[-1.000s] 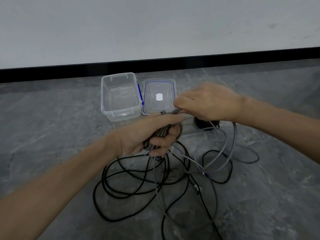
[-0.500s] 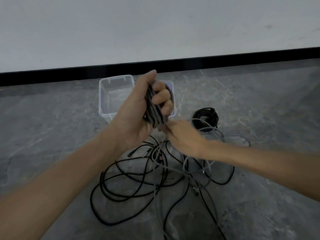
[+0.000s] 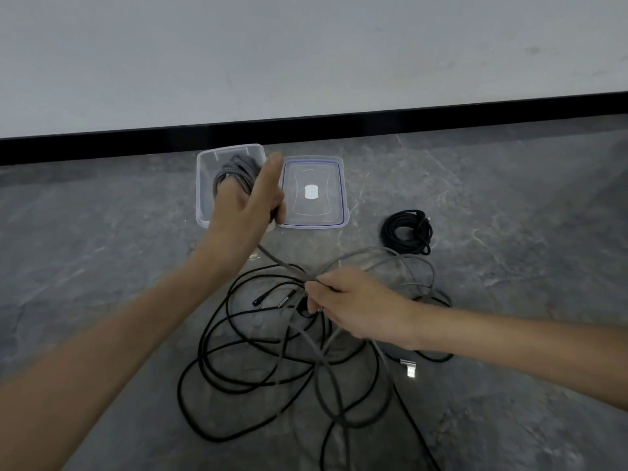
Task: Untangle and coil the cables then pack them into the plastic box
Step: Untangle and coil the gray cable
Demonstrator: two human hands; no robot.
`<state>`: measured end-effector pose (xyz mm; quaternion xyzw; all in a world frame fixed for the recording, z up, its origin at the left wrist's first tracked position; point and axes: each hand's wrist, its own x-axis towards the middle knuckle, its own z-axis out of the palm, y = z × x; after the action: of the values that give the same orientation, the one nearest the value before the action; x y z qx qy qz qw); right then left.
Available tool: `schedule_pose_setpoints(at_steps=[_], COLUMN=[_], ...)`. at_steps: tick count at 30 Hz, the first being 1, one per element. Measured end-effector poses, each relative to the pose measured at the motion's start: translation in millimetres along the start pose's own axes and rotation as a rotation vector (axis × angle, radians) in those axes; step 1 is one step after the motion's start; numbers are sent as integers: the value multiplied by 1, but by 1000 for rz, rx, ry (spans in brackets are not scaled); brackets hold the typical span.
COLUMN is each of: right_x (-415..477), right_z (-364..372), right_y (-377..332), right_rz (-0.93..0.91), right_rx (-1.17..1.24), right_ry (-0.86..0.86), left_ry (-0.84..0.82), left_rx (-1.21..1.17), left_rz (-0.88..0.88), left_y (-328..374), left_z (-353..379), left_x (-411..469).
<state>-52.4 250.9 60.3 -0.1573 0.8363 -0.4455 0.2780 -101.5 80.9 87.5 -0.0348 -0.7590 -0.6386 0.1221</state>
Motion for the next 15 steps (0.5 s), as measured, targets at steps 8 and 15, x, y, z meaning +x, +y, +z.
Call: schedule_pose_setpoints(at_steps=[8, 15], right_x=[-7, -2], right_z=[-25, -55], right_y=[-30, -33], right_rz=[-187, -419], right_rx=[-234, -388], right_ry=[8, 68], left_ry=[-272, -451], left_rx=[523, 523], left_rz=[96, 16], left_y=[-37, -31], left_z=[-6, 5], left_x=[-14, -24])
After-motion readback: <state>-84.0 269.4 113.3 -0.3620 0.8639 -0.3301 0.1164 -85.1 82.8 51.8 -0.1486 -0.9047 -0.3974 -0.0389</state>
